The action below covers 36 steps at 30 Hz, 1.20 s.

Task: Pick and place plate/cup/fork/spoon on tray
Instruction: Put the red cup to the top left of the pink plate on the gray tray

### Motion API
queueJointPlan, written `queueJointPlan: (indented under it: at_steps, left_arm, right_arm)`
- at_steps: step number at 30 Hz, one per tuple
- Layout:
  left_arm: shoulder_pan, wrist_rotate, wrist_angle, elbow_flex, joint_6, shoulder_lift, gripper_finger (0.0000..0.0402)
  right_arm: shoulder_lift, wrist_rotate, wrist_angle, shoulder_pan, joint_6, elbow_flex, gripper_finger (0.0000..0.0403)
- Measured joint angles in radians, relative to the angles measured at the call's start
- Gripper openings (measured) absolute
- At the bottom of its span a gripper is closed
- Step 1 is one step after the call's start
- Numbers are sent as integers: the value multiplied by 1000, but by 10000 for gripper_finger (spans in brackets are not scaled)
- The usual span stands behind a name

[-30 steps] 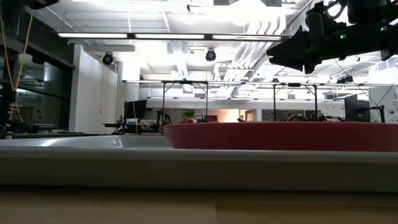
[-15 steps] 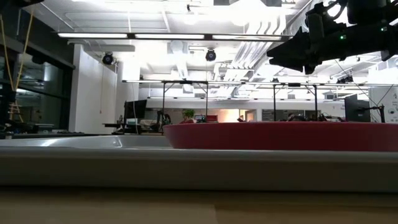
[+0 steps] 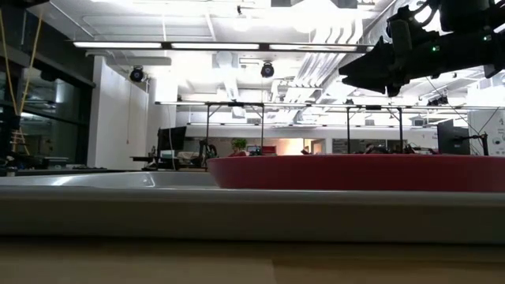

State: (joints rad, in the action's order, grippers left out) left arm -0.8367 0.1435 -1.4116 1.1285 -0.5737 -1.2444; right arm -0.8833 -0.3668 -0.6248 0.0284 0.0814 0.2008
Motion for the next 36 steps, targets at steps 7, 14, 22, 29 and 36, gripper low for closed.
queueJointPlan:
  at_steps: [7,14,22,29,36]
  left_arm:
    - [-2,-85,29,-90,-46,-23,252]
    - [-2,-52,106,-165,-17,-14,252]
    - [-2,-117,145,-218,-51,-15,252]
    - [-2,-113,161,-218,-71,-14,206]
    - [42,-169,120,-174,-105,-14,65]
  right_arm:
    - [0,0,0,0,0,0,213]
    - [0,0,0,0,-2,0,213]
    - [0,0,0,0,7,0,213]
    - [0,0,0,0,8,0,213]
    - [0,0,0,0,6,0,213]
